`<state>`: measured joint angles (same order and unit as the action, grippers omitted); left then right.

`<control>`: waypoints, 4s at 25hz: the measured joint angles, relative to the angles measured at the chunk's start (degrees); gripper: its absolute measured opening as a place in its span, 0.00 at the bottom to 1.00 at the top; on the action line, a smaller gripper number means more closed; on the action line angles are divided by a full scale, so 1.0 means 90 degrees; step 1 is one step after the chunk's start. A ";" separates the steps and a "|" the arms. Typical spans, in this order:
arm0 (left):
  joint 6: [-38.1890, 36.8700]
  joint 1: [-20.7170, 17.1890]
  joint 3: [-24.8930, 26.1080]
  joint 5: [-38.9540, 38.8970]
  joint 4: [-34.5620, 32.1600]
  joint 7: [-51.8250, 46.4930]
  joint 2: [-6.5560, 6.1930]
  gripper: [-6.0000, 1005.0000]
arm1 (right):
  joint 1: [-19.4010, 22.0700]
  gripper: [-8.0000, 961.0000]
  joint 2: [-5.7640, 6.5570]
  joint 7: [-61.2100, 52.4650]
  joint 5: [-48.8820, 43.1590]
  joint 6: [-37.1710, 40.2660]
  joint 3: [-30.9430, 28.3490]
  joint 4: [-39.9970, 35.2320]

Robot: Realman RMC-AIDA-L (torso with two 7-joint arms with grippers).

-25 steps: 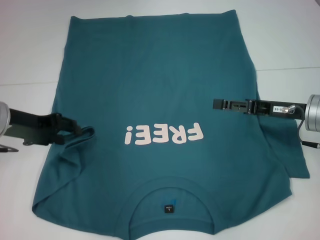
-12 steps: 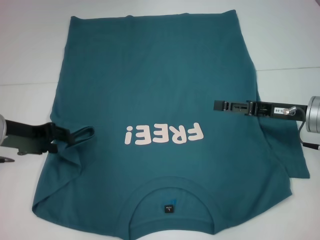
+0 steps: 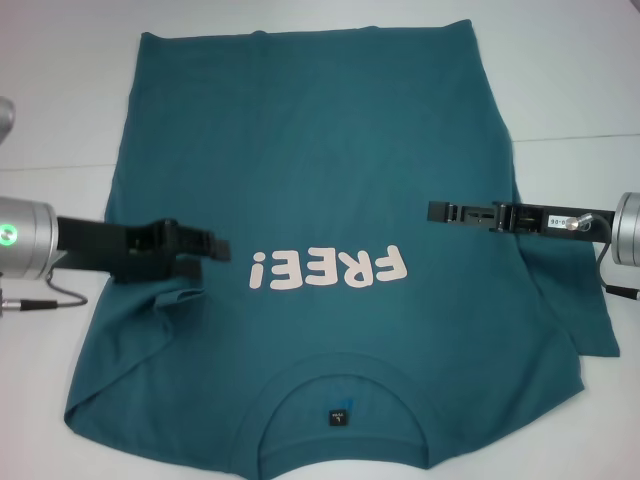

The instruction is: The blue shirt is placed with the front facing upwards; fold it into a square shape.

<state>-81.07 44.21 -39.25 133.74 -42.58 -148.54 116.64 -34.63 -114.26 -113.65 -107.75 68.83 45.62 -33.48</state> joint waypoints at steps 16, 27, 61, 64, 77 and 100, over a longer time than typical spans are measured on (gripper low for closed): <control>0.0720 -0.0373 -0.0035 0.0171 0.0139 -0.0480 -0.0035 0.54 | 0.0000 0.95 -0.0014 0.0011 0.0000 -0.0007 0.0009 0.0009; 0.0809 -0.0342 -0.0404 0.0168 0.0383 -0.0419 0.0114 0.54 | 0.0000 0.95 -0.0020 0.0011 0.0000 -0.0020 0.0009 0.0009; 0.1233 -0.0503 -0.0169 0.0650 0.0238 -0.0831 0.0141 0.54 | 0.0025 0.95 -0.0023 0.0021 0.0000 -0.0022 0.0002 0.0006; 0.1303 -0.0384 -0.0281 0.0641 0.0415 -0.0807 0.0158 0.54 | 0.0034 0.95 -0.0019 0.0041 0.0000 -0.0029 -0.0005 0.0005; 0.0804 -0.0153 -0.0229 -0.0089 0.0474 -0.0249 0.0195 0.54 | 0.0069 0.95 -0.0030 0.0122 0.0000 -0.0031 -0.0007 0.0011; 0.0412 -0.0791 0.0262 -0.0175 0.0074 0.0427 0.0153 0.54 | -0.0005 0.95 0.0073 -0.0262 0.0058 0.0374 -0.0067 -0.0077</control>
<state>-77.36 37.10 -36.89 132.16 -41.92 -144.70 118.01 -34.67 -113.60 -116.00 -107.23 72.20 45.01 -34.17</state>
